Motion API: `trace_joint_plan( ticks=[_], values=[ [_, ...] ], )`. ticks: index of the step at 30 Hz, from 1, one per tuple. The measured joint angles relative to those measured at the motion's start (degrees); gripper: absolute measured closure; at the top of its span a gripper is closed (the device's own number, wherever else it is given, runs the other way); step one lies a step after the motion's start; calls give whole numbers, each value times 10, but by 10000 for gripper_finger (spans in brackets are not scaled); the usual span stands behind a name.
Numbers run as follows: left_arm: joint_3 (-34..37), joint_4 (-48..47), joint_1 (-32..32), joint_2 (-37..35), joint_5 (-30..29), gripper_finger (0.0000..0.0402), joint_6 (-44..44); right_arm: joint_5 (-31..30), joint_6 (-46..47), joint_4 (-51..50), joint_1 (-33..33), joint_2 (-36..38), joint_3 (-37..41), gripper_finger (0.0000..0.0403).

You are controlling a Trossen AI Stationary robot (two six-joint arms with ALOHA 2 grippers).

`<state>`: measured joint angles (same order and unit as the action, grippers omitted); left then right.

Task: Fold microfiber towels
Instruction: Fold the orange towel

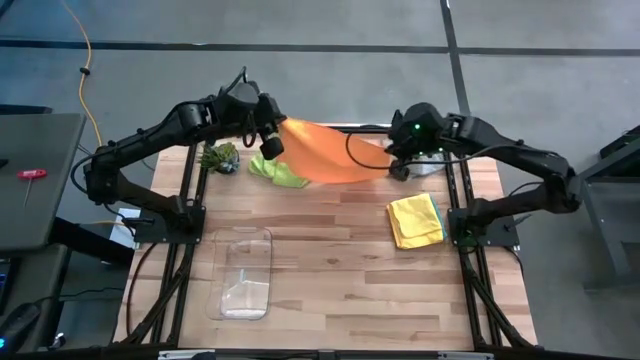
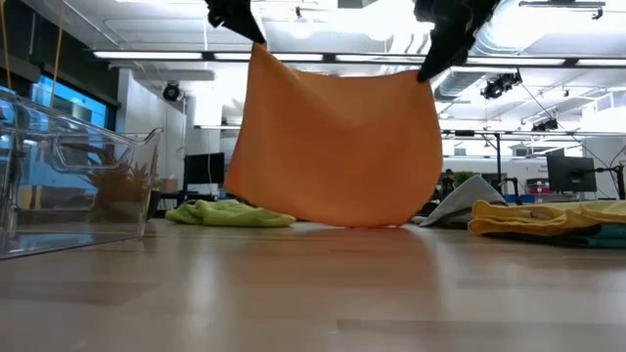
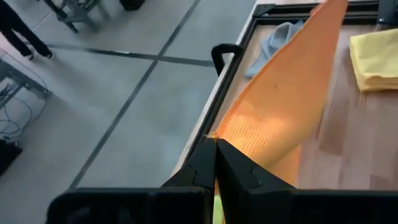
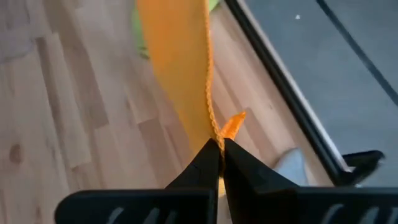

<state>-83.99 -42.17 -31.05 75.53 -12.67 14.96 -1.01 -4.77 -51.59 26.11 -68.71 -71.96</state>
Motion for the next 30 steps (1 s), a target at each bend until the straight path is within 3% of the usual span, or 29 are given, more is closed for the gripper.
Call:
trace_joint_plan(
  ticks=[7, 15, 18, 25, 30],
  values=[
    [0, -5, -1, 0, -112, 401, -76, -46, -1, 6, 22, 22, 0, 403],
    [27, 8, -3, 1, -121, 401, -67, -50, -17, 10, 28, 19, 0, 403],
    [57, 40, -16, 1, -122, 401, -59, -85, -31, 22, 28, 19, 0, 403],
    [80, 101, -43, 2, -106, 401, -32, -103, -41, 15, 42, 17, -61, 403],
    [80, 72, -32, 2, -99, 401, -1, -95, -3, -14, 32, 17, -49, 403]
  ],
)
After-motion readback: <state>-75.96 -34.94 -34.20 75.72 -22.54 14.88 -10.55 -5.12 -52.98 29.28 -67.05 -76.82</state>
